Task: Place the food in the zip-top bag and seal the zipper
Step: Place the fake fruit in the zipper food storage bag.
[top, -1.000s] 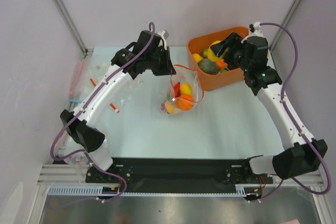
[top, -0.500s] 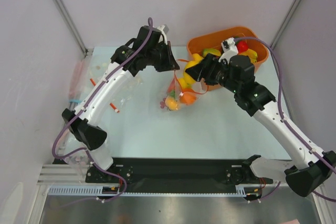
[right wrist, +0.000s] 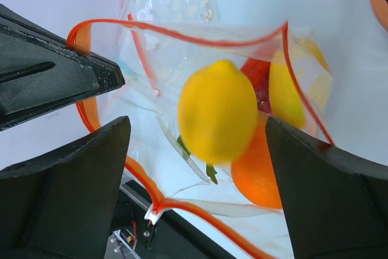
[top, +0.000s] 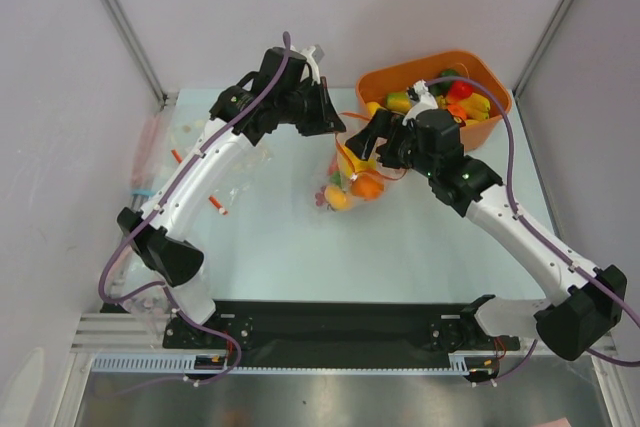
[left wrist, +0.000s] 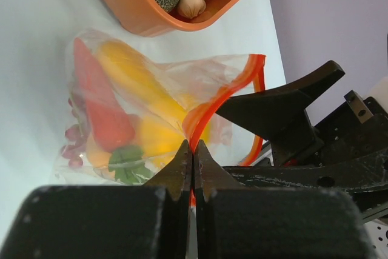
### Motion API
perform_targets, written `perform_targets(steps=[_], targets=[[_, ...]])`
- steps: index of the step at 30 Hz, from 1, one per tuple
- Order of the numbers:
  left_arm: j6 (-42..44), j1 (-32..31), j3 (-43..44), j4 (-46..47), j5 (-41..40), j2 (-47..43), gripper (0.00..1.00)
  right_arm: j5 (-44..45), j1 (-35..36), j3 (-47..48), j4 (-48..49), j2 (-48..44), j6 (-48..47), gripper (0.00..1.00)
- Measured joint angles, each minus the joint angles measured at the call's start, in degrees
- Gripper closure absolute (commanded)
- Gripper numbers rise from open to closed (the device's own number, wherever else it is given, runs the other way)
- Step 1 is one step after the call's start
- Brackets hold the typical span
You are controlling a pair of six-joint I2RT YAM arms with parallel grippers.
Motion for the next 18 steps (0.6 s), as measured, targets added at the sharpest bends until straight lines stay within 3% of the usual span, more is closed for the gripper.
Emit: perform_targets(steps=[5,12,15,18], targets=[[0.0,0.0,-0.07,-0.04,-0.02,-0.09,1.0,1.05,0.0,0.02,-0.35,-0.17,-0.33,0.13],[0.0,0.0,-0.76,-0.22,-0.09,-0.28,1.0,1.57,0.0,3.06,-4.28,-2.25,-1.57,0.16],[0.02,0.0,-1.2,-0.35,-0.09,-0.28,1.0,1.27,0.0,6.16,-7.93,-3.28,-3.98,0.12],[0.0,0.0,-1.2,-0.42,-0.07,-0.28,1.0,1.11,0.0,8.59,-11.74,-3.87,-6.05,0.02]])
